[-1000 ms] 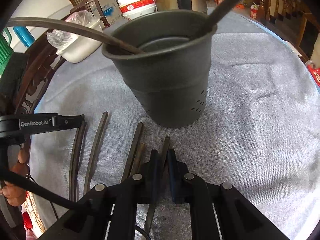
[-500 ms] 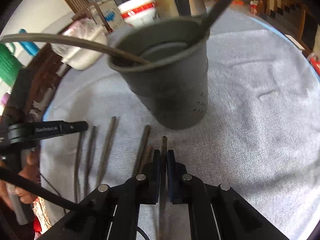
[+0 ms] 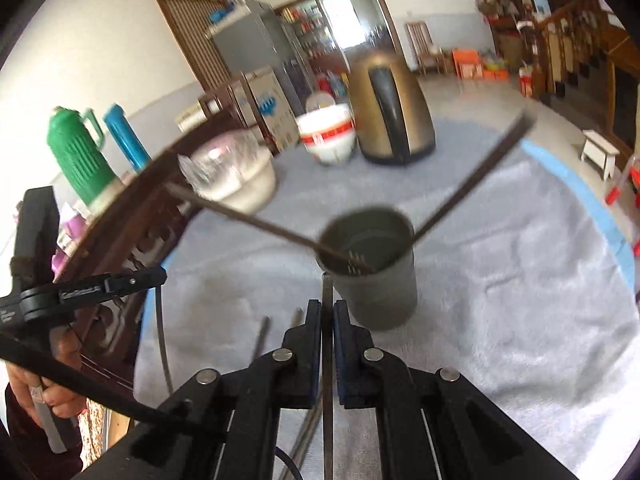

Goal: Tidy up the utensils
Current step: 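Lift the chopsticks with both grippers and lower them into the holder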

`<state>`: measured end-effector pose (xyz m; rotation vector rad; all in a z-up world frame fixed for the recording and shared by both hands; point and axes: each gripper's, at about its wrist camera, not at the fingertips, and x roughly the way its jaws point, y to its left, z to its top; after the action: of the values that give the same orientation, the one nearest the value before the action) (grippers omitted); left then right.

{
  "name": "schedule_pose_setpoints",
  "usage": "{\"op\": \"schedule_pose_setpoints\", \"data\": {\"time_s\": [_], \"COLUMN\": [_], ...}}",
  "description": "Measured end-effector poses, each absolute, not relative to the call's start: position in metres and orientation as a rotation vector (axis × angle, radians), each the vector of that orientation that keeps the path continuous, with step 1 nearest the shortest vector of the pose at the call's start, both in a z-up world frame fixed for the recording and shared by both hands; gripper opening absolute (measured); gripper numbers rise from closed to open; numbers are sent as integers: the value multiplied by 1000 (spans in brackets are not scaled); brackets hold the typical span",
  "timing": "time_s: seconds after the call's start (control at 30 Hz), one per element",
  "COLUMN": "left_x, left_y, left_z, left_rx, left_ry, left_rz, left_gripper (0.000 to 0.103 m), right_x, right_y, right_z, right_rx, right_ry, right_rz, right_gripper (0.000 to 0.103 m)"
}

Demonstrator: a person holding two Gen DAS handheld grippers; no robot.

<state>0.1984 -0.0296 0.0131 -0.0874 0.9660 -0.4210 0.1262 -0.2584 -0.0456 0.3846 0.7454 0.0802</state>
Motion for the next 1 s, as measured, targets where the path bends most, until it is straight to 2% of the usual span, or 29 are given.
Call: {"op": "schedule_pose_setpoints", "data": {"time_s": [0.3,0.6,1.0], "left_x": [163,154,163], "left_y": [-42,-66,-108], "left_z": [86,131,179], "left_rx": [-97,-111,-160], "left_ry": [784,674,467], "left_rz": [-499,-532,-543], "left_gripper": [5,5,5], "right_x": [95,93,101], "right_y": [-266,-273,-284], "right_z": [14,59,115], "right_rx": [404,429,321], "right_ry": [555,417,205], "right_rz": [83,48,-120], "right_gripper": [7,7,7]}}
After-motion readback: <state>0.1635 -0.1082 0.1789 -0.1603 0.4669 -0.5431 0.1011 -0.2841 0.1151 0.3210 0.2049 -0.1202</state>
